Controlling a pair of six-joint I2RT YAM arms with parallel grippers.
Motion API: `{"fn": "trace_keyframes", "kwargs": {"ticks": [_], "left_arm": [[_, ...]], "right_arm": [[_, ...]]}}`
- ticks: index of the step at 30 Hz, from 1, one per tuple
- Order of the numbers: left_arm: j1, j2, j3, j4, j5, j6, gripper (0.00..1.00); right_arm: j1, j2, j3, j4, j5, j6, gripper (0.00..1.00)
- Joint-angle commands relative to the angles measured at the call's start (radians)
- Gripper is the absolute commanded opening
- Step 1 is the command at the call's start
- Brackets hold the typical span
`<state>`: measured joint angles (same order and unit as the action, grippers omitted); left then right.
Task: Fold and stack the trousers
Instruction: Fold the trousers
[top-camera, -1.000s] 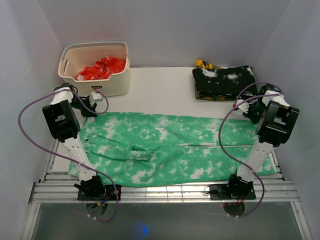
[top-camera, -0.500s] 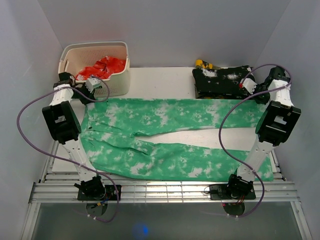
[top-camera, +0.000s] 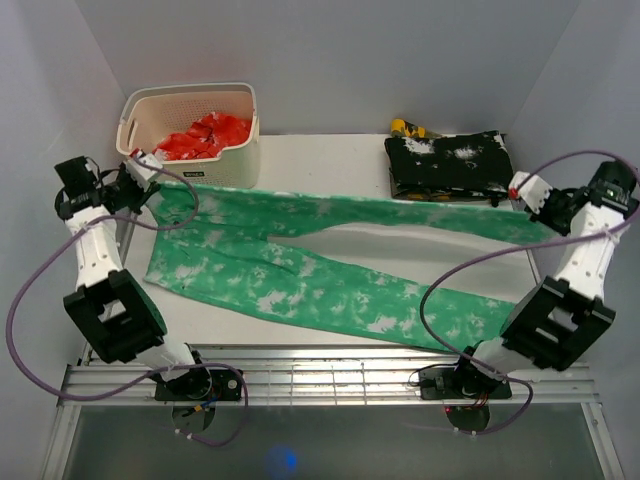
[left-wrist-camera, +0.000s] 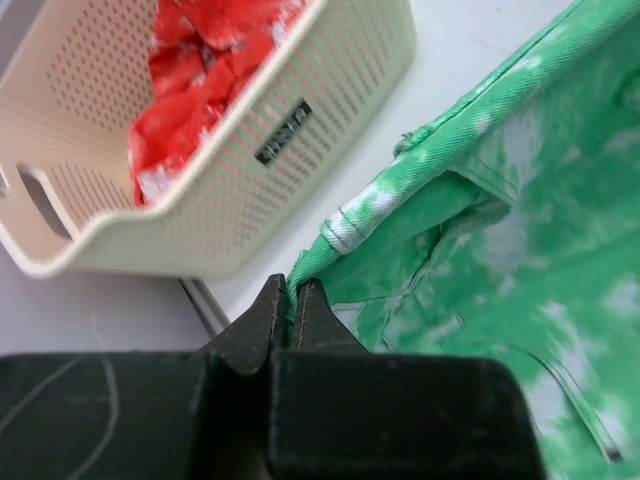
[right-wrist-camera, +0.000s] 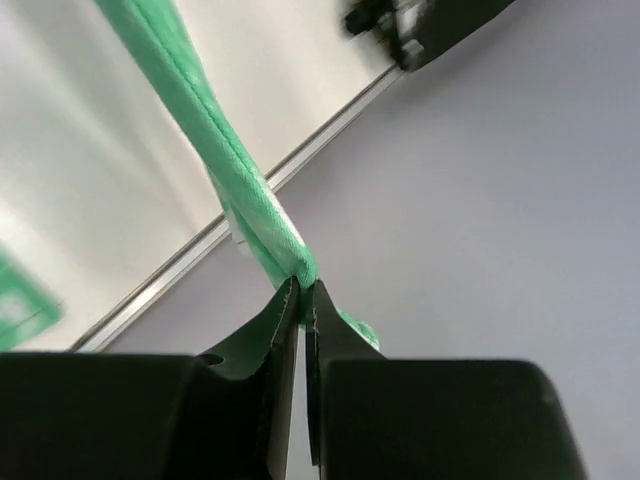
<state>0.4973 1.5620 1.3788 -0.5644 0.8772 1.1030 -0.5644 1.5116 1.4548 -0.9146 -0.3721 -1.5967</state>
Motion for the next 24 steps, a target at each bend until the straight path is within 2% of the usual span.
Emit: {"fn": "trace_keyframes", "kwargs": {"ticks": [1,2,3,6,7,10,14,18,20,23,24], "left_arm": [[0.124,-0.140,-0.167,-0.067,0.031,0.197,0.00],[0.144,-0.163,-0.261,-0.087,0.031,0.278,0.00],[0.177,-0.181,-0.305,-0.109,0.028,0.328,0.00],[0.208,-0.194,-0.473,-0.137,-0.053,0.463,0.00],[0.214,-0.169,-0.504,-0.141,-0.105,0.492,0.00],[0.221,-0.116,-0.596,-0.115,-0.187,0.532,0.00],[0.225,0.001,-0.612,-0.055,-0.288,0.482,0.00],[0.224,0.085,-0.543,-0.003,-0.296,0.353,0.00],[0.219,0.115,-0.473,-0.003,-0.296,0.258,0.00],[0.216,0.130,-0.384,-0.011,-0.251,0.158,0.00],[0.211,0.132,-0.359,-0.012,-0.238,0.135,0.00]], "right_arm": [[-0.110,-0.189,-0.239,-0.075,0.039,-0.225,0.08],[-0.149,-0.239,-0.310,-0.081,0.044,-0.321,0.08],[-0.169,-0.333,-0.461,-0.079,0.070,-0.374,0.08],[-0.222,-0.462,-0.669,-0.061,0.143,-0.518,0.08],[-0.230,-0.484,-0.779,-0.052,0.156,-0.534,0.08],[-0.235,-0.556,-0.928,-0.008,0.190,-0.571,0.08],[-0.235,-0.561,-1.016,0.103,0.211,-0.568,0.08],[-0.233,-0.434,-1.044,0.299,0.245,-0.528,0.08],[-0.229,-0.377,-1.000,0.371,0.251,-0.475,0.08],[-0.209,-0.274,-0.901,0.364,0.237,-0.369,0.08],[-0.201,-0.230,-0.814,0.347,0.216,-0.341,0.08]]}}
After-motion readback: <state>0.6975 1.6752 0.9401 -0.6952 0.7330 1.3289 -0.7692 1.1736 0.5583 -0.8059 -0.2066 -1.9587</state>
